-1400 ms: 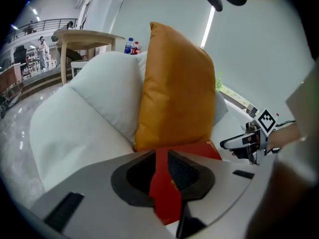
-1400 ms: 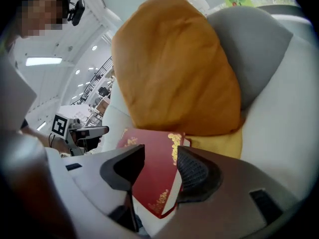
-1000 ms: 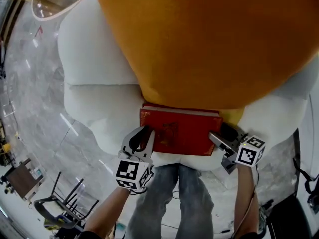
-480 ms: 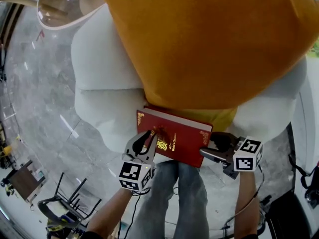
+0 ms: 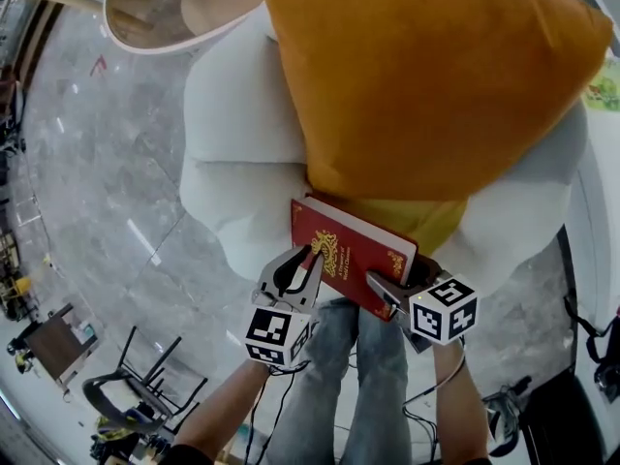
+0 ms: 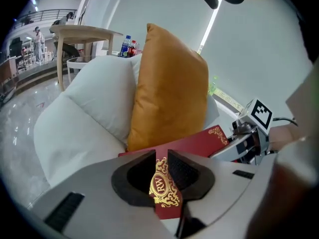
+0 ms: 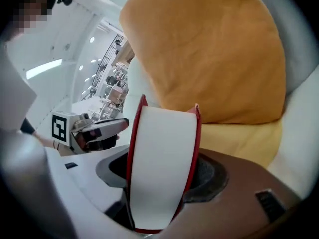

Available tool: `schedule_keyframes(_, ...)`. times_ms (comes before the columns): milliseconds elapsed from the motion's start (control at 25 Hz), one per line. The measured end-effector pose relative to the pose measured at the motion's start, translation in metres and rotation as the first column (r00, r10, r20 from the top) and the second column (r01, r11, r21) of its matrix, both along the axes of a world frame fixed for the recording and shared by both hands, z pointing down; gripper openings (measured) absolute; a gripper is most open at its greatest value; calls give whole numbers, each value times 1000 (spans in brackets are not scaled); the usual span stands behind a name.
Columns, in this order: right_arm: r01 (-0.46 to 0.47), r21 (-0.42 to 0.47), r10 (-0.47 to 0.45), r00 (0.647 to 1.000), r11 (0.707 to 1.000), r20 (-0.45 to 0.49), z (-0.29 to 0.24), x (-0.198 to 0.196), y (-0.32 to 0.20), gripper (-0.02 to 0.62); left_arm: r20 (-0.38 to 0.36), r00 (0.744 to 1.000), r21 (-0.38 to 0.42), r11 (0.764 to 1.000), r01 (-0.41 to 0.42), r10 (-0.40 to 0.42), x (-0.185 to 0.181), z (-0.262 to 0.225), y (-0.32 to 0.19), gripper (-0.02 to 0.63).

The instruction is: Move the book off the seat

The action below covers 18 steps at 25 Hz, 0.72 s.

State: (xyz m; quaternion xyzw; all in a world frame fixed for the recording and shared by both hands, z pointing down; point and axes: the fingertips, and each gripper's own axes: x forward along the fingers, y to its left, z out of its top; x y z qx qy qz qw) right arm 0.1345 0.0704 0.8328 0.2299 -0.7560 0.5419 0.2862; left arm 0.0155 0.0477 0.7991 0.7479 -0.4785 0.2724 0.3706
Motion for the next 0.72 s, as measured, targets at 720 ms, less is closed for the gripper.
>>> schedule_keyframes(720,-94,-22,93,995,995,-40,-74,12,-32,247,23,999,76,996,39,-41,-10,-122,-2,83)
